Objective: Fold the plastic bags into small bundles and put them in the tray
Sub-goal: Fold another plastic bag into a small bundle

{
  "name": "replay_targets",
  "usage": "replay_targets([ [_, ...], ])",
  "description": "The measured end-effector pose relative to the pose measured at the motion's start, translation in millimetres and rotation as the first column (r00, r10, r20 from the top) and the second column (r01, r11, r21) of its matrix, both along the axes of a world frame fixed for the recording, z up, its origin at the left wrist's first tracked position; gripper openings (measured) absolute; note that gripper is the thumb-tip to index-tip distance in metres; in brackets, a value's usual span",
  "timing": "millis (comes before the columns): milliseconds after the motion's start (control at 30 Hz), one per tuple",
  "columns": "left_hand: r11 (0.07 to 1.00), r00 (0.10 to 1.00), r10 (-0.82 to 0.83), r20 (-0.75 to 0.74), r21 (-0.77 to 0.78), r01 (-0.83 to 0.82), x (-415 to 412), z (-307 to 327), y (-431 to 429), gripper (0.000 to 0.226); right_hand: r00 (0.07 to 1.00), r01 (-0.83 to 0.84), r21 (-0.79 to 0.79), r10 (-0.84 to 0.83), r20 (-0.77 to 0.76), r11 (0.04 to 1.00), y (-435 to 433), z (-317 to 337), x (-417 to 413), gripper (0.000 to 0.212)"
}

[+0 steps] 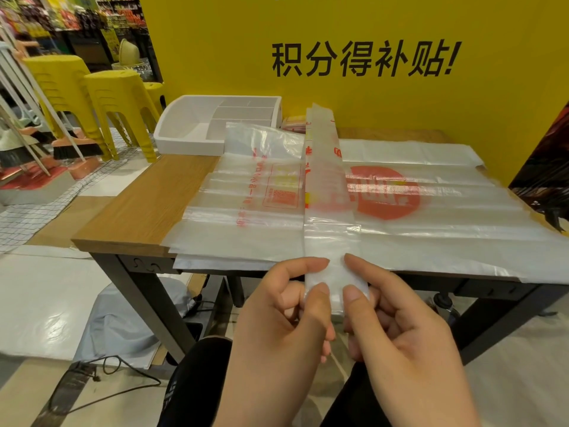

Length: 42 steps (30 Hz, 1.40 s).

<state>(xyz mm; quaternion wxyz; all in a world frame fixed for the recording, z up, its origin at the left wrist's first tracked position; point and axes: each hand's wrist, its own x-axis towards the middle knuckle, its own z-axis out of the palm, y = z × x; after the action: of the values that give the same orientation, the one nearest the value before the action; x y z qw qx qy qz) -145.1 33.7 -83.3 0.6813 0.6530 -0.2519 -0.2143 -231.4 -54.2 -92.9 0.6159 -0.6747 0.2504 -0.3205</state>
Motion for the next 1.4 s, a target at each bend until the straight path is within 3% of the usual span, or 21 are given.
replay_targets([
  [167,0.999,0.998,-0.046,0.046,0.001,0.046,1,1,5,0.019,0.999,-0.03,0.148,0.025,0.034,0.989,1,6,-1,0.04],
  [267,0.988,0.951,-0.149,0.271,0.075,0.133,11,-4,23,0.046,0.998,-0.034,0.185,0.026,0.049,0.982,-2,17,-6,0.038],
  [333,0.984,0.819,-0.143,0.555,0.172,0.054,23,-2,34,0.064,0.997,-0.029,0.226,0.013,0.075,0.974,-3,24,-13,0.036],
  [400,0.975,0.589,-0.127,0.798,0.211,-0.075,33,3,38,0.059,0.995,-0.035,0.275,0.007,0.103,0.961,0,28,-19,0.033],
  [467,0.966,0.438,-0.096,0.894,0.189,-0.174,37,7,35,0.049,0.991,-0.067,0.331,0.025,0.131,0.941,5,30,-24,0.027],
  [533,0.965,0.4,-0.045,0.915,0.144,-0.219,38,5,28,0.041,0.99,-0.104,0.356,0.061,0.13,0.929,10,28,-28,0.052],
  [633,0.972,0.387,0.013,0.922,0.079,-0.222,42,-4,22,0.031,0.987,-0.15,0.382,0.116,0.112,0.912,15,24,-31,0.083],
  [767,0.979,0.417,0.028,0.908,0.059,-0.193,47,-9,22,0.026,0.957,-0.28,0.32,0.236,0.171,0.905,5,17,-37,0.084],
  [800,0.981,0.426,0.031,0.904,0.055,-0.187,47,-9,23,0.026,0.93,-0.356,0.243,0.317,0.185,0.902,-2,18,-39,0.084],
  [867,0.984,0.441,0.032,0.897,0.049,-0.171,46,-9,24,0.026,0.916,-0.397,0.043,0.393,0.077,0.917,-19,20,-45,0.086],
  [933,0.986,0.456,0.034,0.889,0.044,-0.158,46,-10,25,0.029,0.971,-0.225,-0.258,0.195,-0.137,0.94,-38,17,-44,0.08],
  [1000,0.99,0.475,0.04,0.879,0.03,-0.139,45,-11,25,0.032,0.979,-0.139,-0.594,0.018,-0.205,0.792,-49,13,-34,0.065],
  [1033,0.991,0.483,0.042,0.875,0.023,-0.128,44,-12,25,0.03,0.985,-0.124,-0.666,0.008,-0.175,0.735,-49,10,-28,0.055],
  [1167,0.996,0.533,0.049,0.845,-0.004,-0.085,42,-10,25,0.024,0.996,-0.078,-0.679,0.026,-0.086,0.73,-42,1,-11,0.028],
  [1333,0.997,0.59,0.065,0.805,-0.034,-0.063,39,-10,24,0.022,0.999,-0.009,-0.628,-0.018,-0.037,0.778,-34,1,-4,0.015],
  [1400,0.996,0.678,0.085,0.73,-0.051,-0.069,36,-11,24,0.026,1.0,0.006,-0.559,-0.019,-0.017,0.829,-31,-1,-3,0.015],
])
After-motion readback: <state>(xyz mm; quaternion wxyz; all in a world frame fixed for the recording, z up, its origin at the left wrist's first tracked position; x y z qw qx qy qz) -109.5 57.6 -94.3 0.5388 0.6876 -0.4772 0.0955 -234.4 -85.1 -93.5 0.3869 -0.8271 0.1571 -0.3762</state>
